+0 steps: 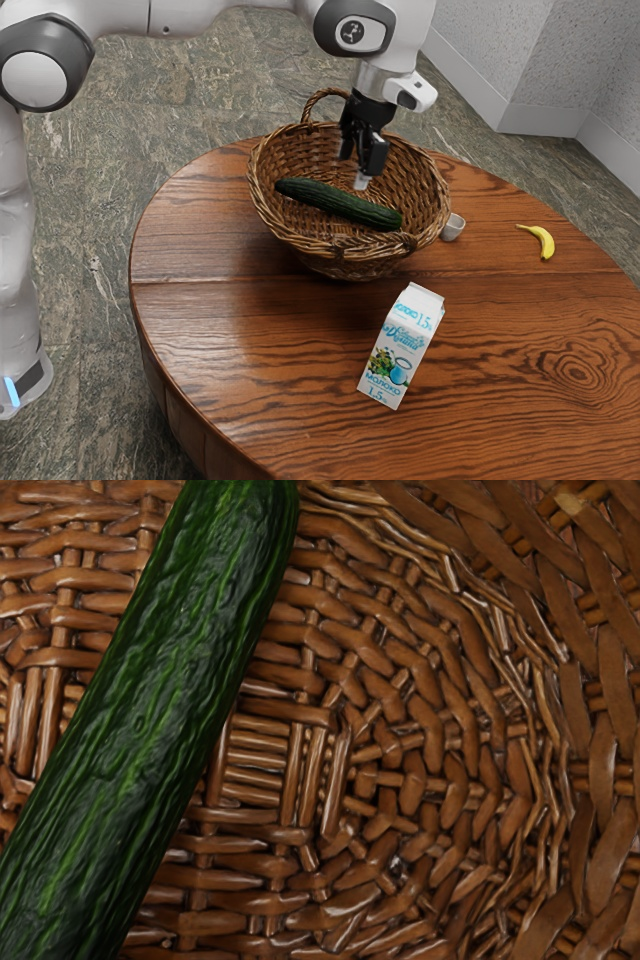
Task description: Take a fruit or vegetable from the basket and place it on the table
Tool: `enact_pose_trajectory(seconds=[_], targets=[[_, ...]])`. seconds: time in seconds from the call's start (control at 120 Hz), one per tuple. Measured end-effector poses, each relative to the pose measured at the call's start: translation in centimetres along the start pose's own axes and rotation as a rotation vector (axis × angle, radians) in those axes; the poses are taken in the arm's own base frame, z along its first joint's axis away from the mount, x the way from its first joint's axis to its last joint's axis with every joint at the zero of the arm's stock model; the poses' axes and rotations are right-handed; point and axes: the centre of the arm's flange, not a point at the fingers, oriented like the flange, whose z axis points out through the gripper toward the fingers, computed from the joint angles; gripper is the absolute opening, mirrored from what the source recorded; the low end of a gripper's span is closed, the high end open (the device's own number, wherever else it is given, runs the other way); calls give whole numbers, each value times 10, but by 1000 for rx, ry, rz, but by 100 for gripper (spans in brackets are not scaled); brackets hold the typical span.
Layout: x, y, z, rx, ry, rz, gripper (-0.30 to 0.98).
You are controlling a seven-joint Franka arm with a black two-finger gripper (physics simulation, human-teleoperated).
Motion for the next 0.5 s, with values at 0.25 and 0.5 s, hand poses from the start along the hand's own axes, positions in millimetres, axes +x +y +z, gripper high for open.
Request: enact_pose_trajectory(seconds=[0.25, 0.5], targets=[[34, -200, -25, -61, 81, 53, 69], [-13, -46, -171, -7, 286, 602, 68]])
